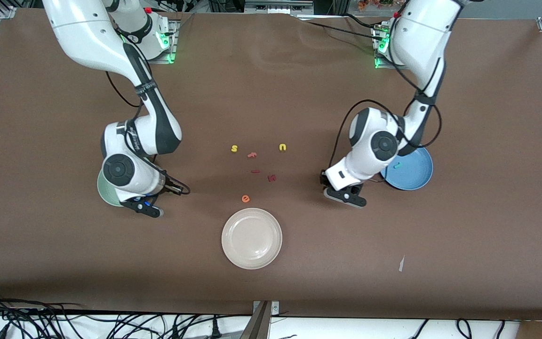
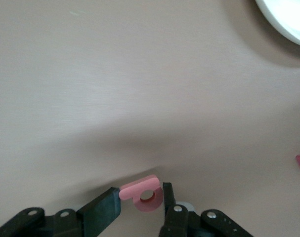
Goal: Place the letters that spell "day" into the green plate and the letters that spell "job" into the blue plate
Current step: 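Drop the b on the green plate while the left gripper drops the p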
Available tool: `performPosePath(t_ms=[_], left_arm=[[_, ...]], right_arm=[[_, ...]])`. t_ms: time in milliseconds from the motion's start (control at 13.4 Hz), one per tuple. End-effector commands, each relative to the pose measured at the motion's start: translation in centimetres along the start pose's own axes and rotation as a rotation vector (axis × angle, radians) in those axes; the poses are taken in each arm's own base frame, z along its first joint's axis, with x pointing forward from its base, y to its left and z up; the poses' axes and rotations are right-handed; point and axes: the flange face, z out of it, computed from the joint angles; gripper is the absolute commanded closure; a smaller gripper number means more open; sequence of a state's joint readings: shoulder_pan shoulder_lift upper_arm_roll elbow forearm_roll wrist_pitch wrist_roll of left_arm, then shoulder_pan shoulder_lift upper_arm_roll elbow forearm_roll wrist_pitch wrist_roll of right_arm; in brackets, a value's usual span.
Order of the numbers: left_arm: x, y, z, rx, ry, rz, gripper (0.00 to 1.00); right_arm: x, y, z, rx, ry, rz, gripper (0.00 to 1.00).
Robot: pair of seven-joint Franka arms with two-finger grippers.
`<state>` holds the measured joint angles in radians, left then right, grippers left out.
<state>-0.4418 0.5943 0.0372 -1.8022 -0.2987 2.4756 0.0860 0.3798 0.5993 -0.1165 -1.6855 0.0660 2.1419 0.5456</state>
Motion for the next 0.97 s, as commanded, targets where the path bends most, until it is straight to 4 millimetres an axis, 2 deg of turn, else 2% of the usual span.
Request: performPosePath(t_ms=[0,150,224,299,449,524,599,673,823,898], left_arm=[[-2.1,-3.4,-3.6,-0.012,-0.038,0.051,0.76],[-4.1,-7.0,-5.6,-0.012,-0.042,0.091,0.75],[-5.5,-9.6,-6.3,-0.015,-0.059,0.096,0.75],[-6.7,-11.4,-7.0,-0.019,-0.072,0.103,0.75],[-9.4,-14.1,-7.4,-0.025,-0.097,0.109,0.75],[-10.7,-15.2,-7.8,-0.02,-0.104,0.106,0.75],[-11.9,-16.1,-8.3,-0.007,-0.114,0.106,0.74],[-13.0,-16.7,-8.6,0.005,-0.131,0.108,0.74],[-14.5,-17.9,-9.6,-0.004,-0.155,0.089,0.68],[-15.0,-18.8,-10.1,-0.011,-0.162,0.082,0.6]], right_arm=[[-1.9,4.2,-0.9,-0.006,0.025,-0.093,0.87],[-2.2,7.0,0.3,-0.005,0.048,-0.156,0.87],[-1.9,8.6,0.8,-0.006,0.066,-0.189,0.87],[-1.7,9.7,1.4,-0.006,0.085,-0.231,0.87],[-0.6,12.1,1.9,-0.02,0.098,-0.305,0.85],[-0.1,13.1,1.9,-0.024,0.098,-0.352,0.75],[0.5,14.2,2.1,-0.023,0.094,-0.352,0.26],[0.7,14.7,2.1,-0.02,0.091,-0.343,0.0],[0.8,14.0,1.0,-0.015,0.088,-0.352,0.0],[0.8,13.3,0.1,-0.015,0.066,-0.35,0.0]])
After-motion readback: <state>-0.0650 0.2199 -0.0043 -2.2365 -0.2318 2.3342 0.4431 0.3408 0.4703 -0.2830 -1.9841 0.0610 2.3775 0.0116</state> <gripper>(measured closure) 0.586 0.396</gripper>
